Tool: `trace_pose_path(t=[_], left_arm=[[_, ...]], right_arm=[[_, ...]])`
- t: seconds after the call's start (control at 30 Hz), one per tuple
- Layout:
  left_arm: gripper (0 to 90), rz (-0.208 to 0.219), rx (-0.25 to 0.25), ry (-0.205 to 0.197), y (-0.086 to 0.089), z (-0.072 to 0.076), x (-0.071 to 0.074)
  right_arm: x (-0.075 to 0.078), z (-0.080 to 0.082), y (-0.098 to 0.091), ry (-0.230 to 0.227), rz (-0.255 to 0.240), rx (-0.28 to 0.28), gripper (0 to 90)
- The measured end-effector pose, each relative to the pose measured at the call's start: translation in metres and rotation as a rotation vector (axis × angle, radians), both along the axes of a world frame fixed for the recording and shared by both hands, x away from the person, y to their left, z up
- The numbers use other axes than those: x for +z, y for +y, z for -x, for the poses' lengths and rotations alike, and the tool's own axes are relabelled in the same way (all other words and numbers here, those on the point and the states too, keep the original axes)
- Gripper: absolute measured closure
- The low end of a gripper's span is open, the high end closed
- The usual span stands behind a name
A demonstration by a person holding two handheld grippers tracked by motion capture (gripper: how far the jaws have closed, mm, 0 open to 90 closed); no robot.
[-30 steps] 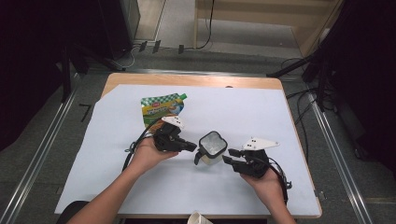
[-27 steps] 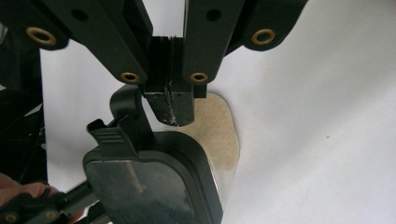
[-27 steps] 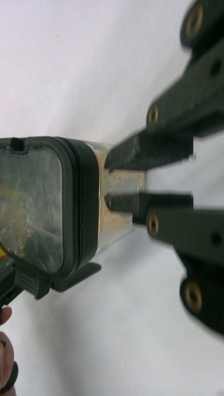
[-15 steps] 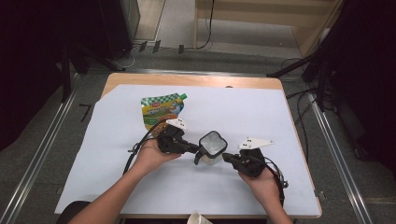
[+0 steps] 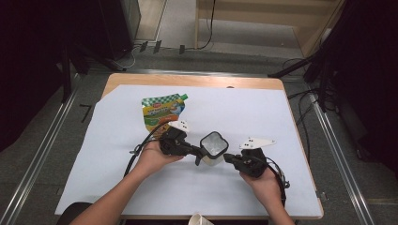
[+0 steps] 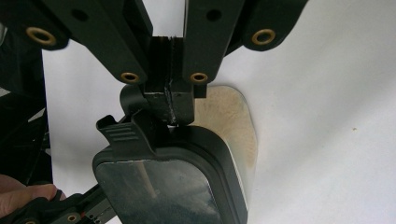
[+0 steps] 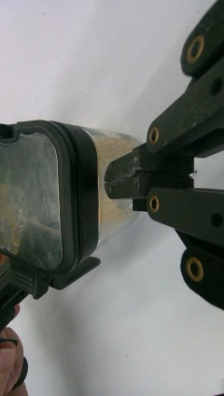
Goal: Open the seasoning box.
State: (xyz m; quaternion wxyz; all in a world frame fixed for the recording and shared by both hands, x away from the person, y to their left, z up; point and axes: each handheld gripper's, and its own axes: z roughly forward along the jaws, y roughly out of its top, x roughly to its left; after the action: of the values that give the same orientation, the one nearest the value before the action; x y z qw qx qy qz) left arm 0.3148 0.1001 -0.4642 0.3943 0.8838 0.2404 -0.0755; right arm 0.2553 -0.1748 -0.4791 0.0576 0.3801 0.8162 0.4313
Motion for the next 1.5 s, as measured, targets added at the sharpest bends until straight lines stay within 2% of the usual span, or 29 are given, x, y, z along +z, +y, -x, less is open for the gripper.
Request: trace_pose_path(t=[0.27,0.87,0.97,1.17,1.3,1.43,1.5], left_arm=[[90.0,-0.006,-0.007,0.004,-0.001,0.002,0.0],[90.0,-0.011,-0.043,0.005,-0.01,0.01,-0.001],[90.0,-0.006,-0.052,0.015,-0.014,0.012,-0.003],[90.0,-0.027,-0.08,0.027,-0.025,0.016,-0.006],[90.0,-0.013,-0.09,0.031,-0.031,0.019,-0.007],[88.6,0.0,-0.091,0.066,-0.027,0.015,-0.006],[88.4,0.001,-0.09,0.063,-0.023,0.014,-0.003]], right_arm=[[-0.001,-0.001,0.001,0.015,0.002,-0.001,90.0],[-0.003,-0.009,-0.004,0.028,-0.012,-0.039,90.0],[-0.004,-0.011,-0.004,0.027,-0.012,-0.044,90.0],[-0.005,-0.017,-0.005,0.026,-0.027,-0.078,90.0],[-0.005,-0.022,-0.005,0.016,-0.023,-0.09,90.0],[-0.004,-0.023,-0.006,0.01,-0.032,-0.087,90.0],[-0.001,-0.021,-0.006,0.006,-0.029,-0.078,90.0]])
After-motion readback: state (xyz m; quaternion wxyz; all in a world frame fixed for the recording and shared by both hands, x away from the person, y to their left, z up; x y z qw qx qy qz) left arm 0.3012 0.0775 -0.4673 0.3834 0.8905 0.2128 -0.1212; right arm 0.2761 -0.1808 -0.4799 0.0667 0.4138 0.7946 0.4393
